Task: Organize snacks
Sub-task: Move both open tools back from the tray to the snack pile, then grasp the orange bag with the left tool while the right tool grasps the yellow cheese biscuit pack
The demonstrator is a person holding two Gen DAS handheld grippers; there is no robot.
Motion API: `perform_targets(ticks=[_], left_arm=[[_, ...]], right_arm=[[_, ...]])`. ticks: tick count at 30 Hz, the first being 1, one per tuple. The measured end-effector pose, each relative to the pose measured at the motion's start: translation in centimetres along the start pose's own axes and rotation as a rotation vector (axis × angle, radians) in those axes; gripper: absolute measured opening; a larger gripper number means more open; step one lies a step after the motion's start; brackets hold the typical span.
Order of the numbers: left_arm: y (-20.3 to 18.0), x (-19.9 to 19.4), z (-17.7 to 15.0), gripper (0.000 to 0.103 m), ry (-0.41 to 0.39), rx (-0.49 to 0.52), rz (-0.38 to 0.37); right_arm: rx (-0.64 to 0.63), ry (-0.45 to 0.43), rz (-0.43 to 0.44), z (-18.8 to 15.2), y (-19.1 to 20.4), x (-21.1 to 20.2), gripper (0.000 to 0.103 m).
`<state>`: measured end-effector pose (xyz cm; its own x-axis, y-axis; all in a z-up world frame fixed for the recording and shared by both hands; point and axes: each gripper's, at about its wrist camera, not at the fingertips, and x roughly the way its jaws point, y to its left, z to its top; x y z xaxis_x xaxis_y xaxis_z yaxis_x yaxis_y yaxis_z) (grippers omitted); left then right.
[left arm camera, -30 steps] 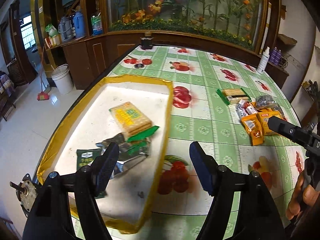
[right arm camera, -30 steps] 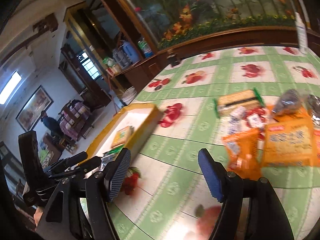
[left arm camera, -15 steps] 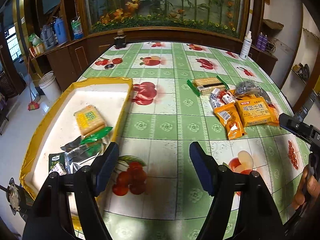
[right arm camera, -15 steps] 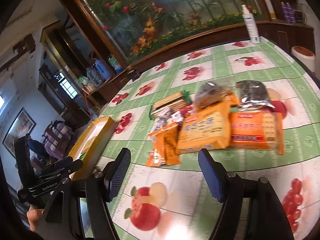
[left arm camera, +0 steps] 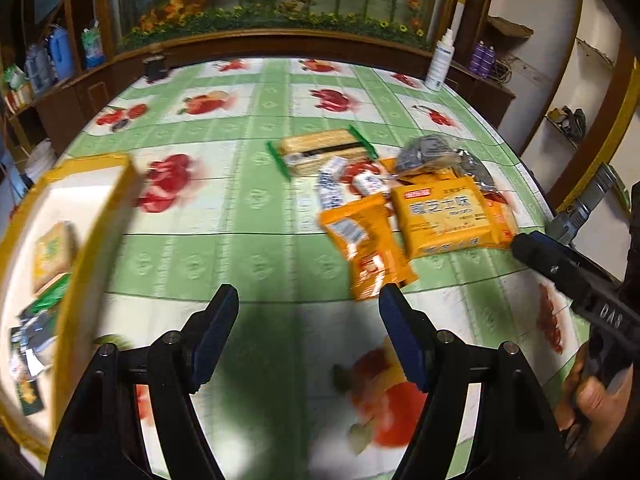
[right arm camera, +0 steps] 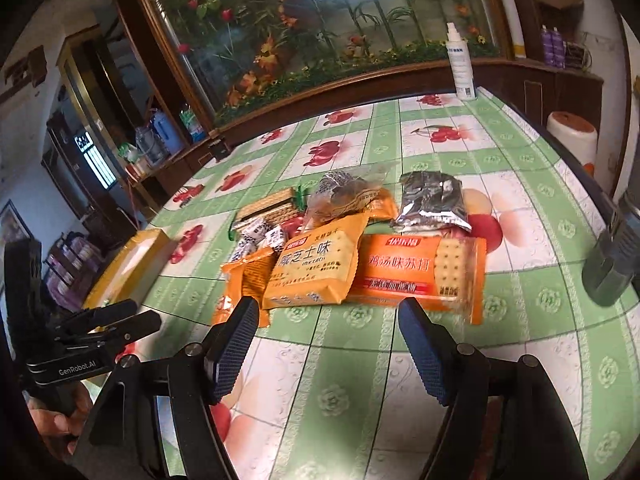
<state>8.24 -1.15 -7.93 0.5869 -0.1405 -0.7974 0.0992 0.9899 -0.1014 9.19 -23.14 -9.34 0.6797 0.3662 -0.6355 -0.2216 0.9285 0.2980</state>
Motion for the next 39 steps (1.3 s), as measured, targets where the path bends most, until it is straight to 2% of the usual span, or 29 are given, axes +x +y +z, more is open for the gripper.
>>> perform_targets(ticks=[4, 10, 12, 16, 17, 19, 21, 25, 26, 30, 34, 36, 39], left_arm=[[-2.1, 2.7, 1.2, 0.072, 0.032, 0.020, 0.013], [-3.1, 6.2, 2.5, 0.072, 0.085, 0.007, 0.020], [-3.2, 6.7, 2.8, 0.074, 0.072, 0.018, 0.048], [-1.9, 6.6, 2.6, 0.073, 0.047, 0.027, 0.064], [-1.5, 6.4, 2.5, 0.069, 0.042, 0.029, 0.064], [-0.6, 6.1, 2.4, 0.053, 0.036, 0.042, 0.072], [0.3, 5.8, 2.3, 0.047, 0.039, 0.053, 0.065], [2.6, 5.0, 1.7, 0.047, 0.037, 0.042, 0.059], [3.1, 4.9, 1.6, 0.047, 0.037, 0.031, 0.050], [4.6, 4.4, 1.3, 0.047, 0.038, -0.011, 0.052], [5.4, 4.0, 0.9, 0.047, 0.038, -0.031, 0.042], [5.7, 3.8, 0.8, 0.047, 0.042, -0.029, 0.035], [5.9, 3.6, 0.4, 0.047, 0.041, -0.035, 0.022]], right_arm=[[-0.058, 0.015, -0.012, 1.3, 1.0, 1.6, 0.074], [-0.065, 0.021, 0.011, 2.5, 0.9, 2.7, 0.078], [-0.069, 0.033, 0.018, 2.7, 0.7, 3.2, 0.078], [-0.121, 0.061, 0.048, 3.9, 0.8, 4.9, 0.078], [-0.132, 0.069, 0.051, 4.2, 0.8, 5.4, 0.079], [-0.130, 0.092, 0.057, 5.1, 0.6, 6.7, 0.080], [-0.104, 0.148, 0.068, 5.4, 0.2, 8.4, 0.082], [-0.158, 0.195, 0.155, 4.5, 1.9, 8.2, 0.080], [-0.180, 0.182, 0.157, 4.2, 2.4, 7.7, 0.081], [-0.242, 0.173, 0.046, 3.6, 4.2, 7.9, 0.082], [-0.257, 0.186, 0.072, 3.2, 6.4, 8.7, 0.084], [-0.319, 0.202, 0.090, 2.7, 7.7, 9.3, 0.084], [-0.489, 0.191, 0.122, 2.0, 9.7, 9.8, 0.084]])
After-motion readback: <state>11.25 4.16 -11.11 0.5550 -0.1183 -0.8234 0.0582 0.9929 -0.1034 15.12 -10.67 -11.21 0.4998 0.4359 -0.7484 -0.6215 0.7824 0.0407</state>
